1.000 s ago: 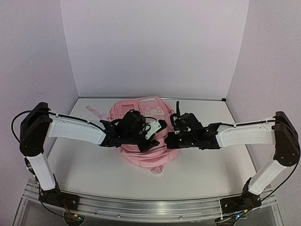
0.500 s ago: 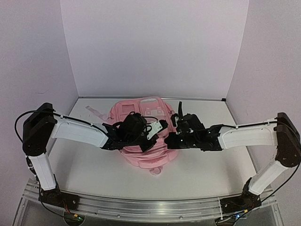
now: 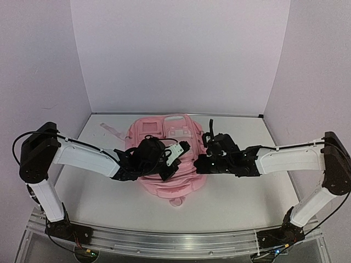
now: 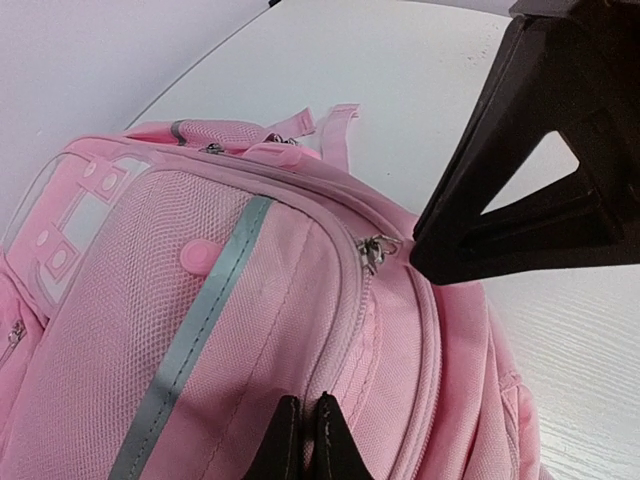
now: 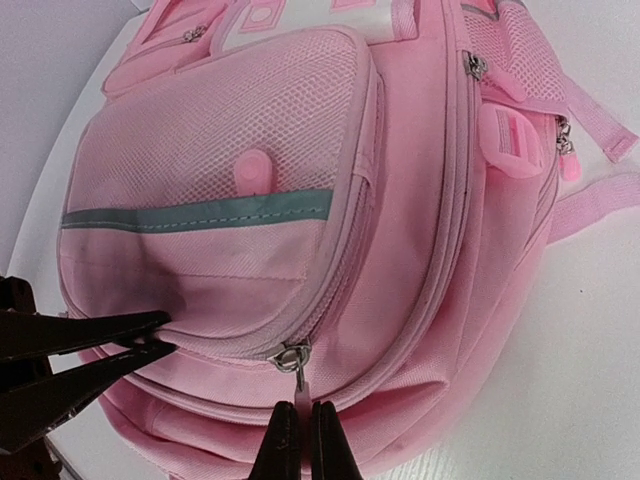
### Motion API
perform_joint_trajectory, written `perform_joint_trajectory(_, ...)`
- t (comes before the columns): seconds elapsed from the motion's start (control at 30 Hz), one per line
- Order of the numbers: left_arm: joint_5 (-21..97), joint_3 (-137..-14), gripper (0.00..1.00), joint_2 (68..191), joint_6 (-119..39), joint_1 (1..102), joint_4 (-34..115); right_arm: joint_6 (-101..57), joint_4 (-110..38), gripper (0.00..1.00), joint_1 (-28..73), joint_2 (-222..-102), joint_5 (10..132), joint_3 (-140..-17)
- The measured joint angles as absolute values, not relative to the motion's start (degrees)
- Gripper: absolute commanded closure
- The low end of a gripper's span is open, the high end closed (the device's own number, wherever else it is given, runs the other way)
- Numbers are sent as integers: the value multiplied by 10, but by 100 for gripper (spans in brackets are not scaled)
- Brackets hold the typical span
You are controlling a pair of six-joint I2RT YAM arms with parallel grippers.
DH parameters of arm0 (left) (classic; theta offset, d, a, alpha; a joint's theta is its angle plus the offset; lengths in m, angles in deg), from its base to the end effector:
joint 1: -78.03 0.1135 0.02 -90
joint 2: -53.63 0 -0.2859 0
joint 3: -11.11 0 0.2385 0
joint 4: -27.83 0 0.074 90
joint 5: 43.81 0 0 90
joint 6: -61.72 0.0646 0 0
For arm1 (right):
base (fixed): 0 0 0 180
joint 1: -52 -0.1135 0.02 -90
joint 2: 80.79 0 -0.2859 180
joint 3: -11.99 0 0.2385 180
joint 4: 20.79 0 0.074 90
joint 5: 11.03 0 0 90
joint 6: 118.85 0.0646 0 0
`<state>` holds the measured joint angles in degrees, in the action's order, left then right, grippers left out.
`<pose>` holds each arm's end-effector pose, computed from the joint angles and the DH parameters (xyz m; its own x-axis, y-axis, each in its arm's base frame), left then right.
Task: Pack the student bag
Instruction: Zip the student bag at the center of the board.
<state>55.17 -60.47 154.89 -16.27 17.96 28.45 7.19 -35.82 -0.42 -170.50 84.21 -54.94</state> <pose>0.2093 -0.3434 0.2063 -0.0821 0.5545 -0.8281 0.8239 0.5053 0.2567 0.2167 0.2720 0.2222 -0.7407 -0.0019 -0.6718 -0.3826 0.8232 0.4196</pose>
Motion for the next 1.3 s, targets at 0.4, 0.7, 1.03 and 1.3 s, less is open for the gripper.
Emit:
perform_joint_trajectory(0.4, 554, -558, 100, 1500, -204, 177, 294, 52, -360, 100, 7, -1704, 808, -555)
perform_joint_trajectory(0.7, 554, -520, 100, 1462, -233, 179, 284, -8, -381, 100, 41, -1722, 753, -597)
perform_joint_trajectory(1.03, 557, -510, 100, 1451, -241, 183, 297, -102, -398, 100, 57, -1768, 724, -648)
perform_joint_trajectory(1.3, 558, -510, 42, 1440, -274, 186, 322, -135, -396, 68, 59, -1777, 719, -660)
